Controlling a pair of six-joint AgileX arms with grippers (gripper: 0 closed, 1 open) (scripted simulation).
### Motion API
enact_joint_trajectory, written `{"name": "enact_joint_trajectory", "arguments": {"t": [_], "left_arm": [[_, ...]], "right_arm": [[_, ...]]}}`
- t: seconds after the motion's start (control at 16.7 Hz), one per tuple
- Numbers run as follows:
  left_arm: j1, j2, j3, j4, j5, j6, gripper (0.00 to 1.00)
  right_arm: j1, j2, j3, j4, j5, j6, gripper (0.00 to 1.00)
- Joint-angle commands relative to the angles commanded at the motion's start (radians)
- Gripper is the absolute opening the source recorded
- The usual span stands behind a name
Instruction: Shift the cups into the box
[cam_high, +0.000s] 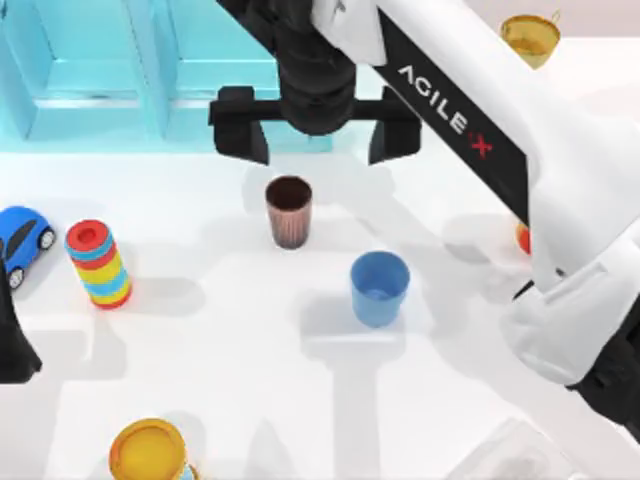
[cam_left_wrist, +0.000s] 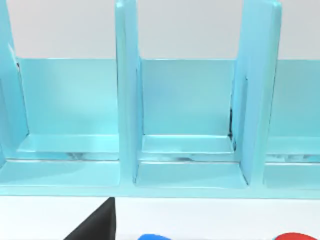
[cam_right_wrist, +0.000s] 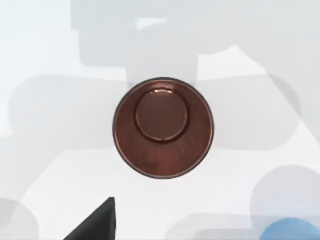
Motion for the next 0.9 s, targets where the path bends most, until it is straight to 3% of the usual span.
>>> {"name": "enact_joint_trajectory", "arguments": {"t": [0.6, 0.9], "left_arm": [[0.0, 0.0, 0.0, 0.0, 0.0, 0.0, 1.0], [0.0, 0.0, 0.0, 0.0, 0.0, 0.0, 1.0]], "right_arm": [[0.004, 0.046, 0.066, -0.012, 0.002, 0.008, 1.0], [-0.012, 0.247, 0.263, -0.006, 0.002, -0.009, 1.0]]}}
